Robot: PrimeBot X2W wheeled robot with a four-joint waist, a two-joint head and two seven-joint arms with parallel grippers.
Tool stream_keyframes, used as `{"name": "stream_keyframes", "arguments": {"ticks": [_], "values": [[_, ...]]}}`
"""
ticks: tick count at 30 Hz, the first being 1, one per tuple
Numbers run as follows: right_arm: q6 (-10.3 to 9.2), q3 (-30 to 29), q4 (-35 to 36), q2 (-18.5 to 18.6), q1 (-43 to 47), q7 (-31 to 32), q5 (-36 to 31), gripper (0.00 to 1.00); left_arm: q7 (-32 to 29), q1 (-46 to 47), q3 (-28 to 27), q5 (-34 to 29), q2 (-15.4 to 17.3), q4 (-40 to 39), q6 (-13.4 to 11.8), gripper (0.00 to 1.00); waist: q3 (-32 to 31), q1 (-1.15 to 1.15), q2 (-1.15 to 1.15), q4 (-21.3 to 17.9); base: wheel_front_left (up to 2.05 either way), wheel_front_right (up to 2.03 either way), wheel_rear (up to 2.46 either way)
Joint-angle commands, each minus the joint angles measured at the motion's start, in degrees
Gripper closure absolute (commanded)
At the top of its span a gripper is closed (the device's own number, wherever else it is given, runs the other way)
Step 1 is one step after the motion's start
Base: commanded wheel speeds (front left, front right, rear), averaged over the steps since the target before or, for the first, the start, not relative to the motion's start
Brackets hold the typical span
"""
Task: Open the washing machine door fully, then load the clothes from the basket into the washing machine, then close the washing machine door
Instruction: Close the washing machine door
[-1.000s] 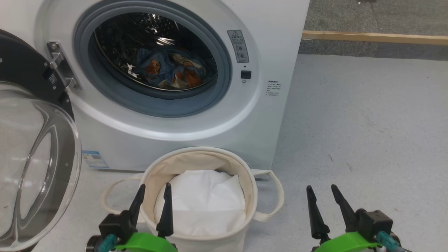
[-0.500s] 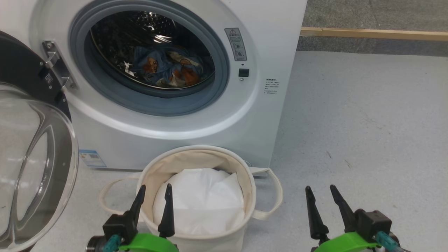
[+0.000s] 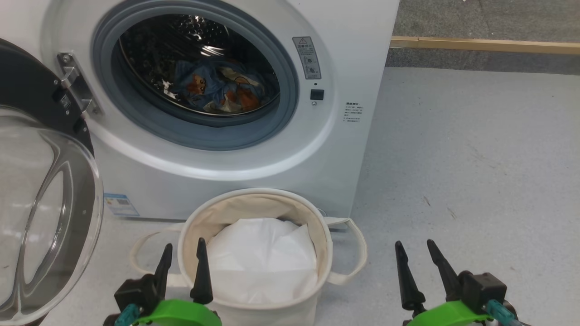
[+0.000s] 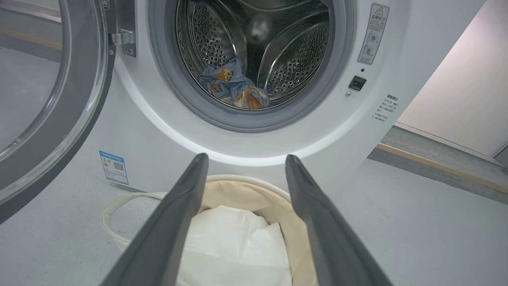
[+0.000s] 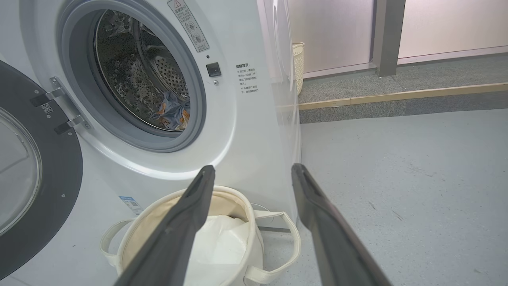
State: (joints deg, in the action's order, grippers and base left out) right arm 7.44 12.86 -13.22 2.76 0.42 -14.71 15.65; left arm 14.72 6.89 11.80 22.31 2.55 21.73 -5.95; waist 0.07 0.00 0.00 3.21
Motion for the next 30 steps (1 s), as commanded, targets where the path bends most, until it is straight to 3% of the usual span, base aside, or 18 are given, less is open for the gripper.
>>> {"name": "stream_keyframes", "arguments": {"ticks": [1,10,19,30], "values": [[0.05,1.46,1.74,0.11,-0.67,-0.29,0.11,0.00,0.28,1.41,-2.02,-0.10,0.33,-1.70,0.18,0.00,-0.02,0.00,0.00,0.05,-1.13,0.91,0.22],[0.05,1.48,1.53,0.11,-0.68,-0.29,0.01,0.00,0.28,1.52,-1.87,-0.04,0.33,-1.35,0.13,0.00,0.08,0.00,0.00,0.24,-1.81,1.57,0.24],[0.05,1.40,1.31,0.11,-0.65,-0.29,-0.36,0.00,0.28,1.73,-2.12,-2.81,0.32,-2.16,-2.05,0.00,0.26,0.00,0.00,0.21,-2.07,1.77,0.29],[0.05,1.02,1.31,0.11,-0.43,-0.29,-1.03,0.00,0.28,1.78,-1.37,-4.07,0.32,-2.64,-2.66,0.00,0.62,0.00,0.00,0.79,-0.68,0.68,0.00]]}}
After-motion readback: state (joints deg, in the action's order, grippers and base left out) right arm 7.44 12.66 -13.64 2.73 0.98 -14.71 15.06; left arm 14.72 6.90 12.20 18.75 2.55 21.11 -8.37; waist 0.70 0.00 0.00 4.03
